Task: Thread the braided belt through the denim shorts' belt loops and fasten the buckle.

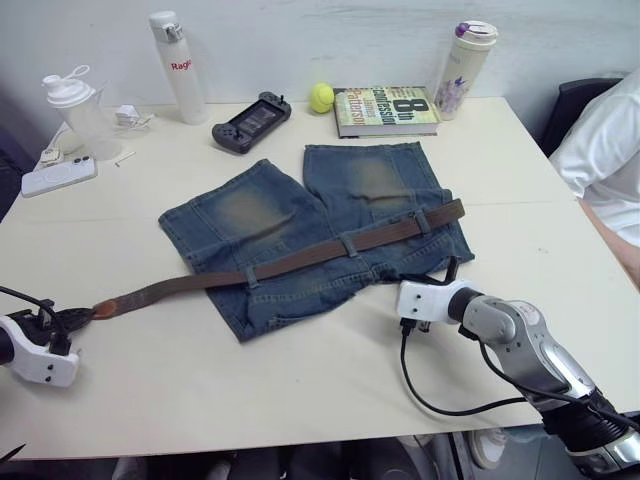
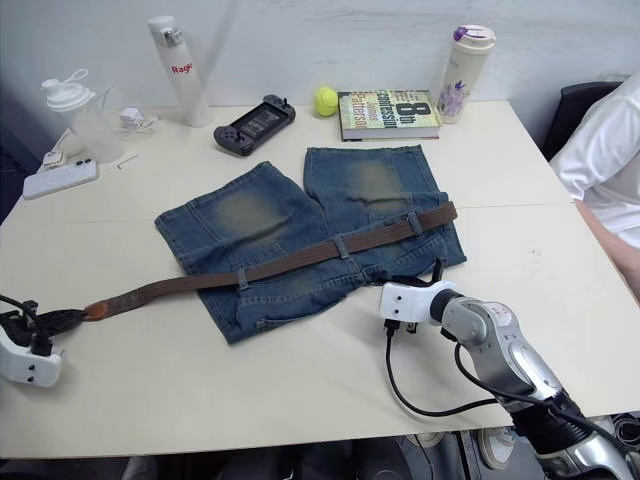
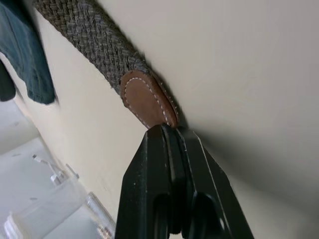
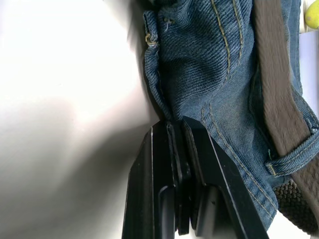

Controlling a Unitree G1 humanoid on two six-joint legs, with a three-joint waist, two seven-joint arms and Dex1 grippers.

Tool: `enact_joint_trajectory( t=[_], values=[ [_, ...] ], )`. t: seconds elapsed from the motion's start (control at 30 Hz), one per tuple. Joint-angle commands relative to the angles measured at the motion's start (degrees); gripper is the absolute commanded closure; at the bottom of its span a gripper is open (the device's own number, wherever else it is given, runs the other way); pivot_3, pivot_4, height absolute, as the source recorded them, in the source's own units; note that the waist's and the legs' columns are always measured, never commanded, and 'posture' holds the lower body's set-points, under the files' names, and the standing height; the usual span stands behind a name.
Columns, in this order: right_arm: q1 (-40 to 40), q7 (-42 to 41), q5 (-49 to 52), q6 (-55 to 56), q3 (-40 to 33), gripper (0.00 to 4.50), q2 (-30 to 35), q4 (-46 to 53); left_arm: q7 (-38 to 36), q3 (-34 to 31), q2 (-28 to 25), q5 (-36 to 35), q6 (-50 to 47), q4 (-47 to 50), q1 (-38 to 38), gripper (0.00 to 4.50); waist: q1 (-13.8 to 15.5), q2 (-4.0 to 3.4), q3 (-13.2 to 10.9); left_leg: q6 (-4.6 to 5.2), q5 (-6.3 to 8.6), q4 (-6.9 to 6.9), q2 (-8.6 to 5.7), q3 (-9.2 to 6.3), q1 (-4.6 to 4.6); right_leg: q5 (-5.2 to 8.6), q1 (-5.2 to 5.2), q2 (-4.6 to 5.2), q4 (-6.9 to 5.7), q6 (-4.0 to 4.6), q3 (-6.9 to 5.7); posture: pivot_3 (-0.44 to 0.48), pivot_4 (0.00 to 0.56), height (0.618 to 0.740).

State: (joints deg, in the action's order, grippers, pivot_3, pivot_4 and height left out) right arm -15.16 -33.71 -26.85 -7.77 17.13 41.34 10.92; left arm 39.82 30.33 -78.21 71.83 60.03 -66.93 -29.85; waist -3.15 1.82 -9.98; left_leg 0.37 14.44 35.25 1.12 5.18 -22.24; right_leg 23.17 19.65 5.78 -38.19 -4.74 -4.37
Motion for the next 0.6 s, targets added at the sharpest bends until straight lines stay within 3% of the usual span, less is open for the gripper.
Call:
enact_joint_trajectory(
  t=[0.03, 0.23, 0.4, 0.47, 0.6],
  values=[
    [-0.28, -1.54, -0.52, 0.16, 0.43, 4.47, -0.82, 1.01, 0.65, 5.21, -2.37, 4.01, -8.27, -7.0, 0.29, 4.5, -0.08, 0.0, 0.0, -0.04, 0.03, -0.02, 0.04, 0.12, 0.07, 0.0, 0.03, 0.01, -0.04, 0.0, -0.01, 0.0, 0.15, 0.74],
    [-0.84, -1.89, -0.9, -0.04, 0.33, 4.47, -1.79, 0.9, -1.71, 7.37, -2.3, 1.06, -15.09, -10.09, 0.63, 4.5, -0.07, 0.03, 0.02, -0.19, 0.09, 0.0, 0.24, 0.38, 0.15, 0.0, 0.26, 0.0, -0.35, 0.0, -0.1, 0.0, 0.15, 0.74],
    [-1.09, -2.13, -0.86, -0.09, 0.09, 4.47, -2.12, 0.85, -2.13, 5.85, -1.46, -3.39, -9.89, -9.09, -1.63, 4.5, 0.09, 0.08, 0.05, -0.25, 0.11, 0.02, 0.32, 0.45, 0.15, 0.0, 0.32, -0.01, -0.36, 0.01, -0.14, 0.0, 0.15, 0.74],
    [-1.15, -2.19, -0.75, 0.0, -0.01, 4.5, -2.22, 0.76, -4.53, 3.42, -0.99, -7.62, -6.72, -8.97, -2.62, 3.81, 0.24, 0.17, 0.05, -0.26, 0.11, 0.04, 0.32, 0.45, 0.14, 0.0, 0.32, 0.0, -0.36, 0.01, -0.14, 0.0, 0.15, 0.74],
    [-1.26, -2.48, -0.47, 0.22, -0.28, 4.5, -2.2, 0.41, -19.83, -3.53, 0.98, -20.54, 4.84, -9.29, -5.51, 2.31, 0.8, 0.4, 0.04, -0.29, 0.14, 0.18, 0.35, 0.43, 0.09, 0.0, 0.3, 0.0, -0.36, 0.01, -0.24, 0.0, 0.15, 0.74]
  ],
)
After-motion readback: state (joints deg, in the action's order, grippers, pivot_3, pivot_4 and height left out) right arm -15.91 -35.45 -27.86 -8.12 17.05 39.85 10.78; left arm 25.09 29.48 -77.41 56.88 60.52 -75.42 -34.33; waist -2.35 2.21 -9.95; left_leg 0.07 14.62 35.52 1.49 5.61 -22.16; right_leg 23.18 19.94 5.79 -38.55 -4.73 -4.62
